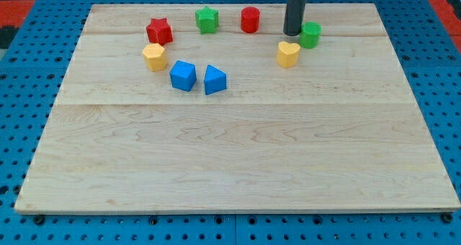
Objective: Move the heart to the center right
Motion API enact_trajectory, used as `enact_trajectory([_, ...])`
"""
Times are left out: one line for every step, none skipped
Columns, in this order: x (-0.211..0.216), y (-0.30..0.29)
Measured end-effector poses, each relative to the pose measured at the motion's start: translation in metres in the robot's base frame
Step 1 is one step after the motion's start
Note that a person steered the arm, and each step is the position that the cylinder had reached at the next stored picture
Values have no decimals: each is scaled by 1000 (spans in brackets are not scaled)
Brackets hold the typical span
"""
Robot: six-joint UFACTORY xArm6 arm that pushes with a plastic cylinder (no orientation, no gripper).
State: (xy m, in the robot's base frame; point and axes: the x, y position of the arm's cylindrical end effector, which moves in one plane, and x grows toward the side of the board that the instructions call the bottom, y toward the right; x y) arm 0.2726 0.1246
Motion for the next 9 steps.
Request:
enact_trajectory([4,30])
enact_trajectory([0,-32])
enact_trajectory([29,-73])
enact_trajectory([47,-42])
enact_trajectory([51,7])
enact_trajectory([66,7])
enact_trajectory([78,-31])
enact_trajectory([95,-8])
enact_trajectory([95,37])
